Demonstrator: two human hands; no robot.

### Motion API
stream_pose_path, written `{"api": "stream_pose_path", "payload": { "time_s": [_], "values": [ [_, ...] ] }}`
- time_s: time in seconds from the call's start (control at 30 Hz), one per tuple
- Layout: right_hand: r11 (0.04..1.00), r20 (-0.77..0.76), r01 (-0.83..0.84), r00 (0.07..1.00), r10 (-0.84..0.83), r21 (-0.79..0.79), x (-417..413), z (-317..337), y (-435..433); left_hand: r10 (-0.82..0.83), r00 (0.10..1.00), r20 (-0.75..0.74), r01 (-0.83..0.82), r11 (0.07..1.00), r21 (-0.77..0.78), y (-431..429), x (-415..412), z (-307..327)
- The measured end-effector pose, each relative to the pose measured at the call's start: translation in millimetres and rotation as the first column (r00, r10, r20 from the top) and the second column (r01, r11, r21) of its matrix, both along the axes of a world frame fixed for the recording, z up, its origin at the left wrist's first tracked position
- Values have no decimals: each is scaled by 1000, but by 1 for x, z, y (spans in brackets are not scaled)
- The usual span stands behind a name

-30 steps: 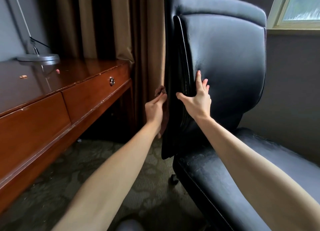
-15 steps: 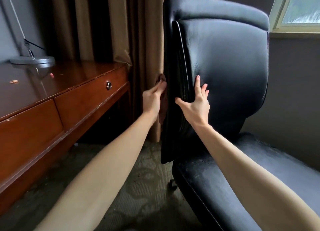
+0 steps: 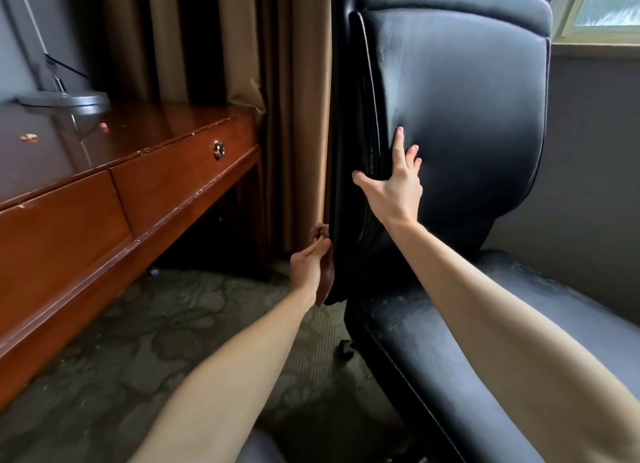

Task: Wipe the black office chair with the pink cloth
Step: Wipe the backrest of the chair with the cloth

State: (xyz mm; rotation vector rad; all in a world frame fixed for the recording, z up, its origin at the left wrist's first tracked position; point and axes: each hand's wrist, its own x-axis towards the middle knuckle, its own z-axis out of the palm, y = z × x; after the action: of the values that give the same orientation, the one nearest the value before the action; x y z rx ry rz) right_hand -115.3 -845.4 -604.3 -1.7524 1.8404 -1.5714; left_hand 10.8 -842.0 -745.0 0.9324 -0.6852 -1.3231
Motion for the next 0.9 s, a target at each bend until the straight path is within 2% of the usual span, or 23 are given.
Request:
{"api": "stream_pose_path", "payload": {
  "time_s": [0.1,0.2,0.33,0.47,0.57,0.73,0.9],
  "values": [
    [1000,-8,-9,1000,9,-22,-1,13,1,7,988,-156,-8,1000,-2,5,-12,20],
    [1000,-26,-14,1000,13,-12,1,11,1,-37,971,-235,7,992,-126,0,-13,60],
    [1000,2,7,1000,-7,-28,0,-1,3,62,996,-64,-79,949,-305,-26,-6,141],
    [999,35,-9,999,10,-38,1,-11,8,120,992,40,-90,896,-435,-46,2,217],
    [998,60,-25,998,29,-54,-1,-9,6,152,987,57,-104,864,-493,-51,3,248],
    [998,56,-18,998,22,-61,3,-9,3,103,994,43,-67,861,-504,-47,1,229],
    [999,44,-8,999,11,-50,3,-8,1,81,986,145,-16,916,-402,-36,4,167]
  ]
}}
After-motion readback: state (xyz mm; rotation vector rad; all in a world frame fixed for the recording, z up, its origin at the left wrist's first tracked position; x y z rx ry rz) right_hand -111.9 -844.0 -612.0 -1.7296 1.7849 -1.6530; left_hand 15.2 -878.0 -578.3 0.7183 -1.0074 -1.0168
